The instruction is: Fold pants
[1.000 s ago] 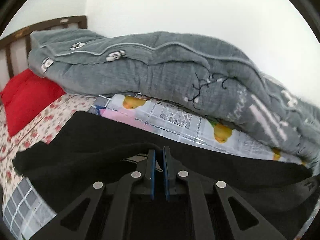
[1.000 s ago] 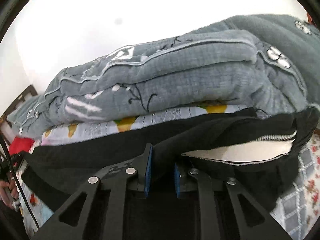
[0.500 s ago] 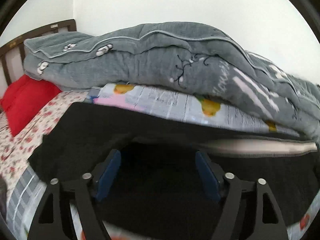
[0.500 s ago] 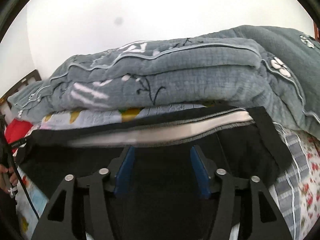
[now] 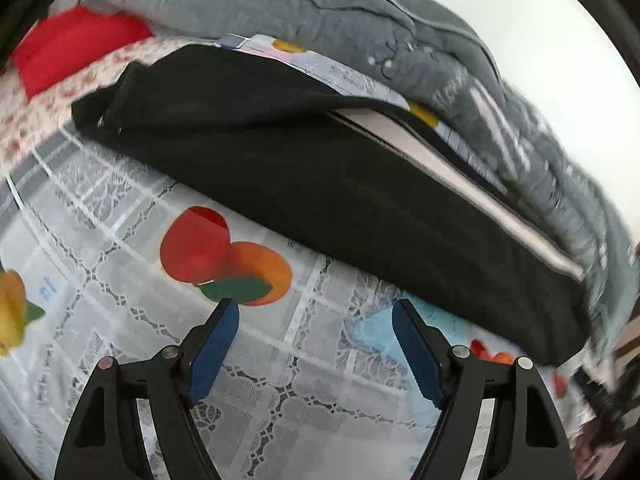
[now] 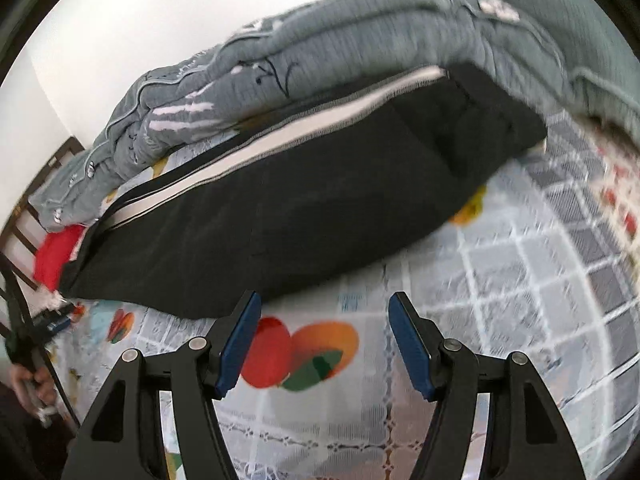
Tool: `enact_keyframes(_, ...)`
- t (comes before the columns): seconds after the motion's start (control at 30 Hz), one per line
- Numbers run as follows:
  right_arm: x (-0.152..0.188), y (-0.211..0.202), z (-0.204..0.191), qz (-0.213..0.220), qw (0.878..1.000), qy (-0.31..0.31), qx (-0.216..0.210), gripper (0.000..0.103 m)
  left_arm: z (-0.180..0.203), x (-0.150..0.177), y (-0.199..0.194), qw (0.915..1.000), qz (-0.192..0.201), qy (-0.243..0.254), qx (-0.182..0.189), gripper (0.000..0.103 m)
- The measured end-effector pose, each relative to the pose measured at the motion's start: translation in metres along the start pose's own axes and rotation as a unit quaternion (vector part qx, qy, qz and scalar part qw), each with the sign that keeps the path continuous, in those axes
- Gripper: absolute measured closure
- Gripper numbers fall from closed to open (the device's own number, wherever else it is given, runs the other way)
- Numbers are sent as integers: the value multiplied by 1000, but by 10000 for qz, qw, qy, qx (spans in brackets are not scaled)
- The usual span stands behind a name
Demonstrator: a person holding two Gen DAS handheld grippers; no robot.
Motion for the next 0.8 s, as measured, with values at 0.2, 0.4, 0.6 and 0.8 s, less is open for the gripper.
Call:
enact_keyframes(0.2, -9, 23, 8, -140, 9993, 314, -126, 38, -5, -18, 25, 9997, -116, -203, 123, 33)
enact_keyframes(0.4, -36, 52, 18, -189, 9991, 363, 106, 45, -10, -59, 51, 9987, -8, -497, 111, 44)
enact_keyframes(0.6, -61, 75, 32, -101, 9921, 1225, -234, 62, -18, -84, 68, 9973, 65, -725, 63, 66)
enact_keyframes(0.8, -70, 74, 41, 123, 9901, 1381, -207, 94, -9, -83, 56, 9991, 250, -332, -119, 85)
Point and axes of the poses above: each gripper's, at about its wrist camera, not at the fingertips, and y roughly the way its jaws point, z to its right, x to its underside, the point moved 10 cm from there along y, roughly the way its jaws point, and after that the axes turned 11 degrees about -y, right-handed, at the moved point
